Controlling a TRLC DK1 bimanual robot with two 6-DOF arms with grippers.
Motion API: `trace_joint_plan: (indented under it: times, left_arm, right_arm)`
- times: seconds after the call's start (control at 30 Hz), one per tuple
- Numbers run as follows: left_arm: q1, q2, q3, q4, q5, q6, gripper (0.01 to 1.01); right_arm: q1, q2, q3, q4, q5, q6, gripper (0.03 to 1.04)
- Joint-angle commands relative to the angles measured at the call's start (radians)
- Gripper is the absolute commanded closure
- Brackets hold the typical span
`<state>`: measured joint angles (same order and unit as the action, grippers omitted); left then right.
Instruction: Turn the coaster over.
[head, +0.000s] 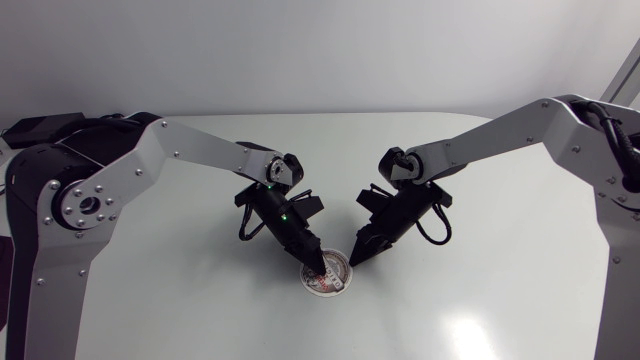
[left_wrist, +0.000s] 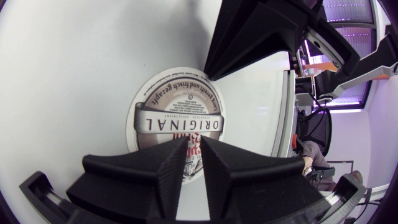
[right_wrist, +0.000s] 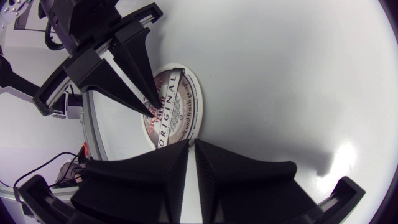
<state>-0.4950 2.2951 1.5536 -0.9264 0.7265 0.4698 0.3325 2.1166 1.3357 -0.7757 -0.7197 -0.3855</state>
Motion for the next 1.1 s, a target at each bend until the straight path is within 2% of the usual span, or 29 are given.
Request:
trace_joint_plan:
  times: [0.0, 0.23, 0.5, 0.7, 0.83, 0.93, 1.07]
  left_arm:
    - [-0.017, 0.05, -0.05, 0.047, -0.056, -0.019, 0.836]
    - [-0.01, -0.04, -0.078, 0.029, -0.073, -0.013, 0.834]
    - [0.079, -0.146, -0.081, -0.075, -0.105, 0.063, 0.834]
    - [0.079, -0.14, -0.118, -0.097, -0.111, 0.092, 0.834]
    - [0.029, -0.102, -0.128, -0.084, -0.11, 0.089, 0.834]
    - [0.007, -0.088, -0.124, -0.077, -0.107, 0.082, 0.834]
    - [-0.01, -0.052, -0.112, -0.057, -0.105, 0.064, 0.834]
  right_arm:
    - [0.019, 0.028, 0.014, -0.014, -0.058, -0.016, 0.98]
    - [0.008, 0.029, 0.011, -0.007, -0.043, -0.012, 0.96]
    - [0.008, 0.026, 0.005, 0.013, -0.038, -0.003, 0.96]
    - [0.003, 0.014, -0.007, 0.021, -0.024, -0.001, 0.75]
    - [-0.001, 0.009, -0.018, 0.027, -0.011, 0.002, 0.5]
    - [-0.01, -0.001, -0.029, 0.03, -0.009, 0.002, 0.43]
    - [-0.015, -0.006, -0.044, 0.038, -0.003, 0.004, 0.43]
